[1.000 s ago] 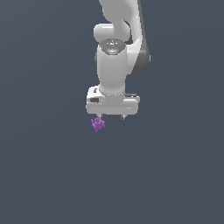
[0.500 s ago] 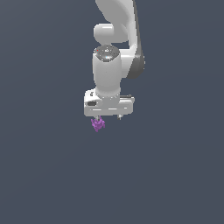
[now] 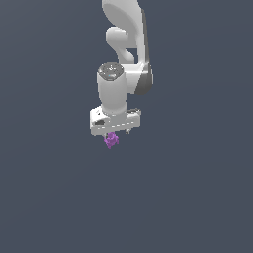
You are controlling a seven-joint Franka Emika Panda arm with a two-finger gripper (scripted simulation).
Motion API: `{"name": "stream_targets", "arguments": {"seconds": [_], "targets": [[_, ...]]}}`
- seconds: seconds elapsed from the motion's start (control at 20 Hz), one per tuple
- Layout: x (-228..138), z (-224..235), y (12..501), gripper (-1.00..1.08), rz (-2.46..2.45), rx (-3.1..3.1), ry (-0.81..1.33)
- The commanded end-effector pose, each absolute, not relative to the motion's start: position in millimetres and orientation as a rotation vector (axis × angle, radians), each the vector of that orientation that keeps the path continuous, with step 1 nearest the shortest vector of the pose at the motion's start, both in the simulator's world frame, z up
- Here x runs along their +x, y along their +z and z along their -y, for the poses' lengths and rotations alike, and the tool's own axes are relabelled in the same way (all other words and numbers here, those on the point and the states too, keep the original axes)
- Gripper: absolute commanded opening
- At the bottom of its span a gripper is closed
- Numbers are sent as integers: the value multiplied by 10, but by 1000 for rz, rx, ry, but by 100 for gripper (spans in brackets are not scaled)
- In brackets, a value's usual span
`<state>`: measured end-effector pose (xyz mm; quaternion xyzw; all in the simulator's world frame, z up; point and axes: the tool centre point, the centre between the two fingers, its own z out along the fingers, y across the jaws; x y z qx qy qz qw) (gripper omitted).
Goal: Pick up the object and move it to a goal position.
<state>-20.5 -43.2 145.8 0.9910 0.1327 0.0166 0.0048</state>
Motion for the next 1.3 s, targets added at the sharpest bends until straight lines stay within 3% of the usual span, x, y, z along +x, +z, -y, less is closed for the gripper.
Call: {"name": "stream_targets", "arguments": {"seconds": [0.0,0.65,1.25], "targets": [[-275,506,1359,100,-499,3092,43],[-585,775,980,100,-826,3028,7],[-650,823,897,100,-887,3014,0]]}}
